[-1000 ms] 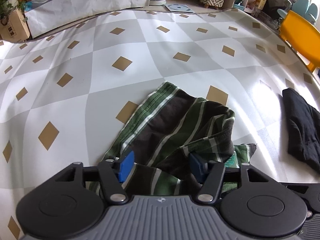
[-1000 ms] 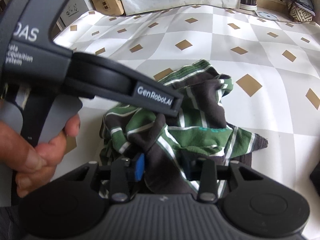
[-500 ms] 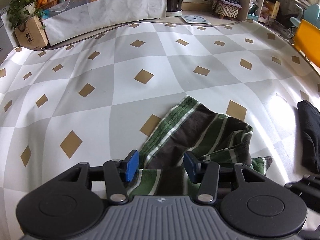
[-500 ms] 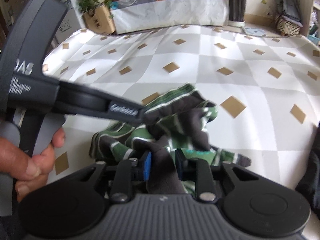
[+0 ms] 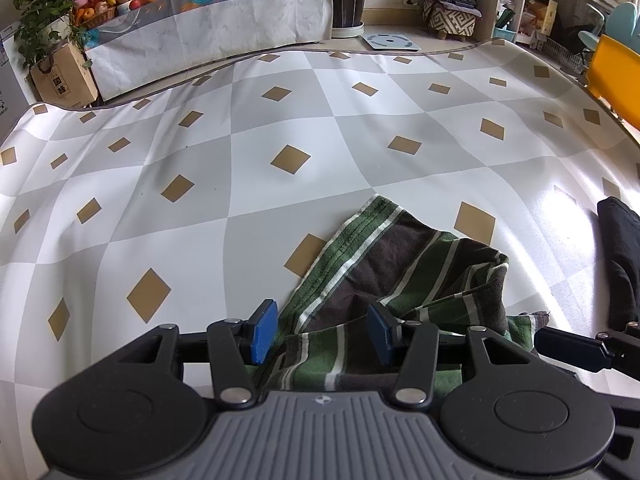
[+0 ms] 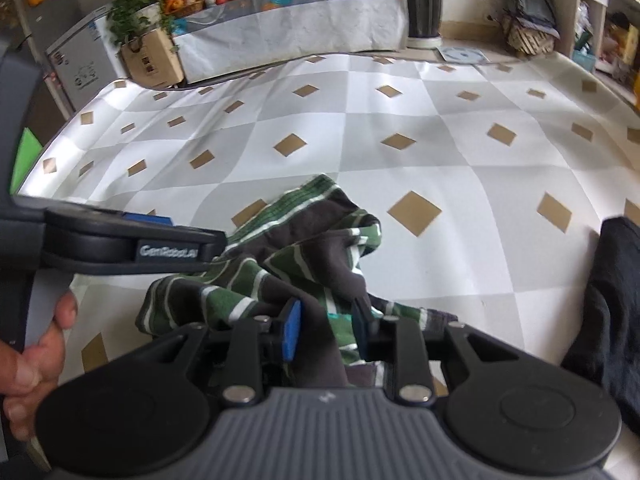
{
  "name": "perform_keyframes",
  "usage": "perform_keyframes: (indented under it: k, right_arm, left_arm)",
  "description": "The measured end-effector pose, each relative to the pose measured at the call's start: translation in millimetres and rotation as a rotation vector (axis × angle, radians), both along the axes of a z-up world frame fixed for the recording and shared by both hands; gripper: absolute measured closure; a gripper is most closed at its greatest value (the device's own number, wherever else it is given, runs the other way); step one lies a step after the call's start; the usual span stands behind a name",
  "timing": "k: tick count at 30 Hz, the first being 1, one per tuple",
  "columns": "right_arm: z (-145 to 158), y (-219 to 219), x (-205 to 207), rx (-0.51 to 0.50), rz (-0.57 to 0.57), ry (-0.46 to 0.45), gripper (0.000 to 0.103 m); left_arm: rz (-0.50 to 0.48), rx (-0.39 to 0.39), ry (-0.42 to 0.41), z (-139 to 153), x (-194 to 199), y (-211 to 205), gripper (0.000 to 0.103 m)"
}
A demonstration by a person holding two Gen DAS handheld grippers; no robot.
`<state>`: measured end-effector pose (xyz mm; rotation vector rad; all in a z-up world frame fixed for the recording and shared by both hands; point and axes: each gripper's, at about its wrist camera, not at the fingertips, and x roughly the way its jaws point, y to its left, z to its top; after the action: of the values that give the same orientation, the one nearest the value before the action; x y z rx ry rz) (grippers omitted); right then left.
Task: Fold clothes
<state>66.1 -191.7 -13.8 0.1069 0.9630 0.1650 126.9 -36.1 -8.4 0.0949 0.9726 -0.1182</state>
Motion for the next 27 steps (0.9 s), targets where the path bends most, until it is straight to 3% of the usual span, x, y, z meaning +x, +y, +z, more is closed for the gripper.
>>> perform_keyframes:
  k: [4, 11, 15, 27]
  right_arm:
    - [-4.0, -6.1, 2.9, 0.011, -0.036, 0.025, 0.076]
    - [-2.6, -2.7, 2.8, -0.008, -0.037, 0.027, 0.054]
    - [-2.1, -0.9, 4.4, -0.008, -0.039, 0.040, 0.045]
    - [6.9, 7.2, 1.1, -0.016, -0.027, 0.048, 0.034]
  left_arm:
    - [0.004, 0.004, 0.005, -1.4, -0.6, -0.3, 0.055]
    - [0.055, -0.041, 0.047, -4.2, 0.1, 7.3, 0.047]
    - [0.067, -0.055, 0.049, -0.1, -3.3, 10.3, 0.038]
    - [0.082, -0.039, 0.085, 3.8, -13.4, 13.2, 0.037]
